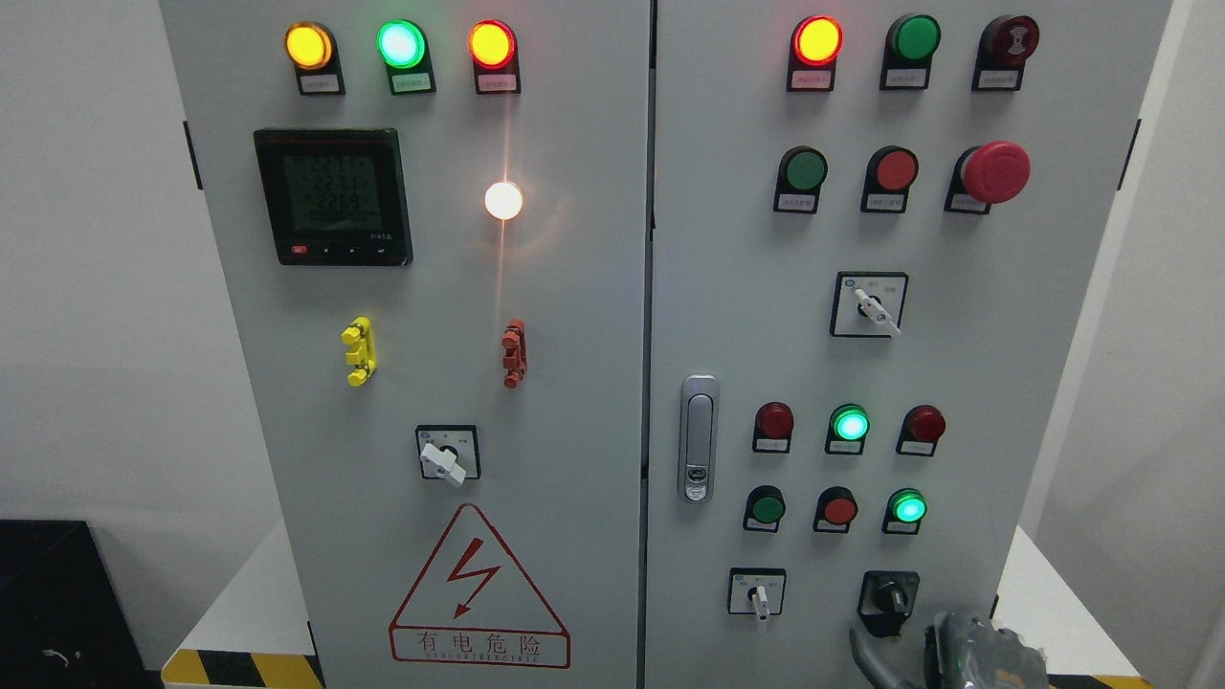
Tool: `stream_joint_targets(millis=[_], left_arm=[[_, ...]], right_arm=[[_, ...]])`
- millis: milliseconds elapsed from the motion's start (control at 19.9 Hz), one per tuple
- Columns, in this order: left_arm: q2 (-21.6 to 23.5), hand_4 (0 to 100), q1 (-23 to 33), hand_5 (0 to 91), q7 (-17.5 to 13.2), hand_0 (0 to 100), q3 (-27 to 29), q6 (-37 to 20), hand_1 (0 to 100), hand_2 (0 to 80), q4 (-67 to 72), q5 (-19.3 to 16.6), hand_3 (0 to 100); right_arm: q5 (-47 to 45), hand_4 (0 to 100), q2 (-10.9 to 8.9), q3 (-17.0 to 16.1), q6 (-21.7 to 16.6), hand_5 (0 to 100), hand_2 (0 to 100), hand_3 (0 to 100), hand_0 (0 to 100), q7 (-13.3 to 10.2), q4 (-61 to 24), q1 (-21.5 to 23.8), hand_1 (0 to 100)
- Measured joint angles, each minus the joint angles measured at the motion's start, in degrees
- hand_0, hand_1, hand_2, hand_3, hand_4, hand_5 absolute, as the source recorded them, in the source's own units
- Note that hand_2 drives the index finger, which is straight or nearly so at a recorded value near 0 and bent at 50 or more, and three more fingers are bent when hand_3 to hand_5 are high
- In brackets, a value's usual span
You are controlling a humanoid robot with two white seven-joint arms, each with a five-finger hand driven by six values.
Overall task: Flip black knob to close circuit
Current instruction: 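Raise the right hand up toward the black rotary knob, then grip the black rotary knob with the right hand and twist it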
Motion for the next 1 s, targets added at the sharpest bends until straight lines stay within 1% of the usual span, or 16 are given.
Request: stream_joint_targets(millis=[1004], left_arm=[[0.0, 0, 0.0, 0.0, -0.2, 12, 0.02, 0.0, 56, 0.0, 0.0, 0.0, 0]], right_arm=[[-0.04, 100, -0.26, -1.5, -0.2, 100, 98, 100, 0, 0.07, 0.42, -1.25, 0]])
